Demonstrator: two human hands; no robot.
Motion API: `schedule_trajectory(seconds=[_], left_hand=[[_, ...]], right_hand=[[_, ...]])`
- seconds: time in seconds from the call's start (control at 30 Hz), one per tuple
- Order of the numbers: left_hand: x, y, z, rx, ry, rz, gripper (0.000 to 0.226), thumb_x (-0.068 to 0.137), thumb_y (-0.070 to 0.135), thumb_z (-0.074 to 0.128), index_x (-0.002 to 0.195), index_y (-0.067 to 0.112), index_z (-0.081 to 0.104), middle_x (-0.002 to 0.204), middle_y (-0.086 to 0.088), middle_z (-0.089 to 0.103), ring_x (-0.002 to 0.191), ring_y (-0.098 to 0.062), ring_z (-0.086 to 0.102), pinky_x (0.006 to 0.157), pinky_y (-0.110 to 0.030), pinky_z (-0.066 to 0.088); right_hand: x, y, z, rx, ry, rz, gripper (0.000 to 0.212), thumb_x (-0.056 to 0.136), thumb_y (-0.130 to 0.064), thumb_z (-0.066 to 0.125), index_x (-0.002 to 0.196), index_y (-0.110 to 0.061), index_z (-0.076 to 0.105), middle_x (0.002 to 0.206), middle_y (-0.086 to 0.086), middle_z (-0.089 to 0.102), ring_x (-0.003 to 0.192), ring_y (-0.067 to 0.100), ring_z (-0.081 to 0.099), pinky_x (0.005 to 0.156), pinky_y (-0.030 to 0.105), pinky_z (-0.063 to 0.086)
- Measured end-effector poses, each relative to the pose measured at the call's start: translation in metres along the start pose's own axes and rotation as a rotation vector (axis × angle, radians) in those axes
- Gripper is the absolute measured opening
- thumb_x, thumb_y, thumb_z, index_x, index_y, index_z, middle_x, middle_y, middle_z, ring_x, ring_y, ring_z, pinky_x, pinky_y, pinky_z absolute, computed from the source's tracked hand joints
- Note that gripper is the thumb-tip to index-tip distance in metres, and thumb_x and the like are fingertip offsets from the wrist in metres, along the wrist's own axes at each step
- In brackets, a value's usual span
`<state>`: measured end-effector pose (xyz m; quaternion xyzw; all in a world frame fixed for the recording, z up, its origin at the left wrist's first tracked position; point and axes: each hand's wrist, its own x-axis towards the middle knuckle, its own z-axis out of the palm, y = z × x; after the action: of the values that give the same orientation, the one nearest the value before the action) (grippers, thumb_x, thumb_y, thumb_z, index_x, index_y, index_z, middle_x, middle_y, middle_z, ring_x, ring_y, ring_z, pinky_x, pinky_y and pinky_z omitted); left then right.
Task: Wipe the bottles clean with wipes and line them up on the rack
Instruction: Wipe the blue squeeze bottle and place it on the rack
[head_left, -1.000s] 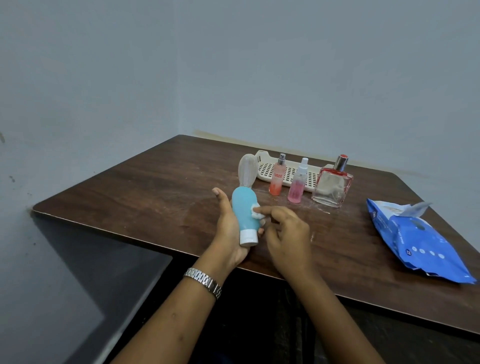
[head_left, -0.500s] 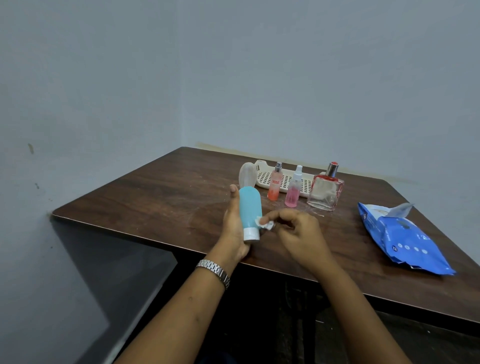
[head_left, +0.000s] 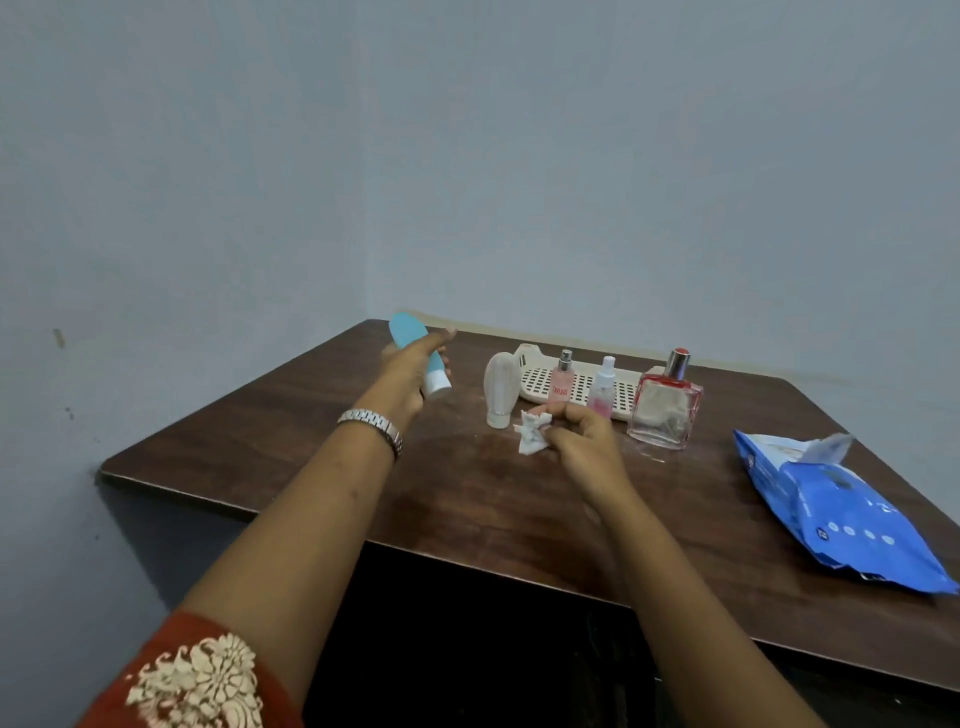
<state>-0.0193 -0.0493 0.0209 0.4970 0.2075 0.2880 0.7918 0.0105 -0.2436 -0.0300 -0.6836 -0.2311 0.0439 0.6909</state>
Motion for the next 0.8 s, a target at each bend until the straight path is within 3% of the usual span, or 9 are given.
schedule_trajectory(seconds=[0.07,0.23,0.33,0.47,0.6,0.7,0.8], left_hand=[[0.023,-0.003,0.002,0.076,-0.007,-0.021,0.028,0.077,0.009,0.078,0.09,0.005,0.054,0.071,-0.007,0.055,0.055,-0.016,0.052,0.049,-0.025,0.049],[0.08,-0.015,0.018,0.246,-0.022,-0.043,0.049,0.076,0.012,0.08,0.115,0.002,0.051,0.081,-0.007,0.057,0.061,-0.015,0.053,0.052,-0.027,0.051],[0.113,-0.03,0.032,0.349,-0.043,-0.065,0.052,0.078,0.012,0.078,0.119,0.001,0.048,0.082,-0.007,0.056,0.066,-0.016,0.054,0.057,-0.029,0.051],[0.143,-0.051,0.055,0.479,-0.079,-0.137,0.059,0.076,0.008,0.079,0.124,-0.003,0.047,0.083,-0.01,0.059,0.081,-0.025,0.062,0.074,-0.038,0.056],[0.159,-0.062,0.075,0.654,-0.156,-0.189,0.058,0.073,0.011,0.082,0.12,-0.003,0.051,0.093,-0.012,0.064,0.067,-0.018,0.061,0.046,-0.026,0.046],[0.172,-0.067,0.084,0.753,-0.192,-0.178,0.059,0.071,0.008,0.08,0.122,-0.004,0.051,0.103,-0.015,0.064,0.073,-0.021,0.061,0.05,-0.027,0.045],[0.178,-0.069,0.09,0.794,-0.173,-0.134,0.047,0.074,0.003,0.076,0.113,0.003,0.049,0.089,-0.009,0.056,0.071,-0.018,0.056,0.047,-0.028,0.041]], right_hand=[[0.018,0.004,0.003,-0.067,-0.027,0.022,0.025,0.084,0.01,0.052,0.084,-0.009,0.068,0.096,0.014,0.069,0.088,0.022,0.065,0.08,0.035,0.054],[0.049,0.007,0.001,-0.329,-0.218,0.001,0.024,0.086,0.002,0.056,0.084,-0.019,0.067,0.089,0.001,0.067,0.083,0.011,0.062,0.067,0.014,0.049],[0.062,0.012,0.0,-0.395,-0.295,0.006,0.026,0.085,0.0,0.057,0.083,-0.023,0.068,0.089,-0.002,0.068,0.085,0.009,0.063,0.075,0.021,0.051],[0.069,0.018,-0.003,-0.386,-0.329,0.031,0.02,0.087,-0.004,0.057,0.087,-0.02,0.069,0.09,-0.004,0.068,0.085,0.007,0.064,0.076,0.022,0.052],[0.072,0.021,-0.002,-0.45,-0.323,-0.04,0.021,0.087,-0.005,0.057,0.089,-0.021,0.07,0.087,-0.005,0.069,0.081,0.007,0.064,0.075,0.027,0.054],[0.07,0.024,-0.002,-0.515,-0.355,-0.081,0.026,0.088,-0.006,0.057,0.084,-0.029,0.067,0.085,-0.007,0.069,0.079,0.007,0.065,0.074,0.028,0.055],[0.069,0.029,-0.001,-0.53,-0.383,-0.078,0.024,0.089,-0.004,0.056,0.088,-0.025,0.069,0.085,-0.001,0.071,0.076,0.017,0.068,0.073,0.037,0.056]])
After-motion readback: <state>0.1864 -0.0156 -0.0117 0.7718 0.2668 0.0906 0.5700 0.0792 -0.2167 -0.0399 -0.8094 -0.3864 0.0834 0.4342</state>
